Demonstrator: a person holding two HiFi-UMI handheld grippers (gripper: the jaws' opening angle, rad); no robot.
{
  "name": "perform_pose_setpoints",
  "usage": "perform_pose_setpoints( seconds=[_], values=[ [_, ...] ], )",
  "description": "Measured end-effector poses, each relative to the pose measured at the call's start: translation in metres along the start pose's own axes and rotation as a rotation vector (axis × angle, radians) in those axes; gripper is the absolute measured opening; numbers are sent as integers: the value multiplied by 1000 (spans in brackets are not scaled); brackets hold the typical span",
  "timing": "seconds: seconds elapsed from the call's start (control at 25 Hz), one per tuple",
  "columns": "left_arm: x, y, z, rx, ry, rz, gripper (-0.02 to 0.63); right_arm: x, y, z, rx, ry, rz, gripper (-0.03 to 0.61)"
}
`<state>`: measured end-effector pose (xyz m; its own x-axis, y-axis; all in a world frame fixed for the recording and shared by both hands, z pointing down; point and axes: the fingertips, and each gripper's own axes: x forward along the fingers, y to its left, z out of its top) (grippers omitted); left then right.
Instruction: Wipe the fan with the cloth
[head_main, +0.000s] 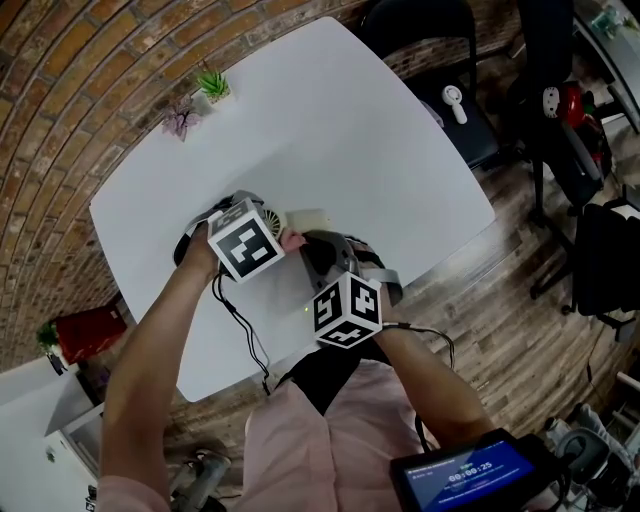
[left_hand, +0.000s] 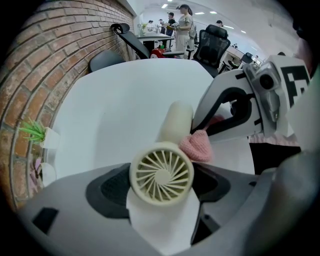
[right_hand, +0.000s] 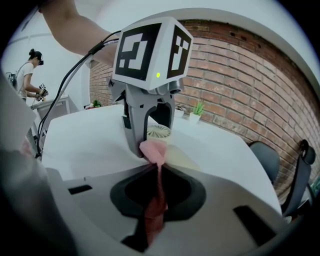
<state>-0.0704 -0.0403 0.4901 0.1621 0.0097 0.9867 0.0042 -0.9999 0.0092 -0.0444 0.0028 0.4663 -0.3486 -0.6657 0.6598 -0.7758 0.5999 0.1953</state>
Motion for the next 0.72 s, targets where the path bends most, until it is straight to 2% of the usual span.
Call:
perform_pose_setpoints(
  seconds=[0.36,0.52,0.72],
  values=[
    [0,-1,-3,-7,31,-7,373,-11,-11,-12,25,0,-19,26],
    [0,0,2,-5,10,1,373,-14,-16,-17,38,-3,-29,26],
    [1,-1,2,7,28,-4,373,-18,-23,-23,60,-8,-37,26]
  ],
)
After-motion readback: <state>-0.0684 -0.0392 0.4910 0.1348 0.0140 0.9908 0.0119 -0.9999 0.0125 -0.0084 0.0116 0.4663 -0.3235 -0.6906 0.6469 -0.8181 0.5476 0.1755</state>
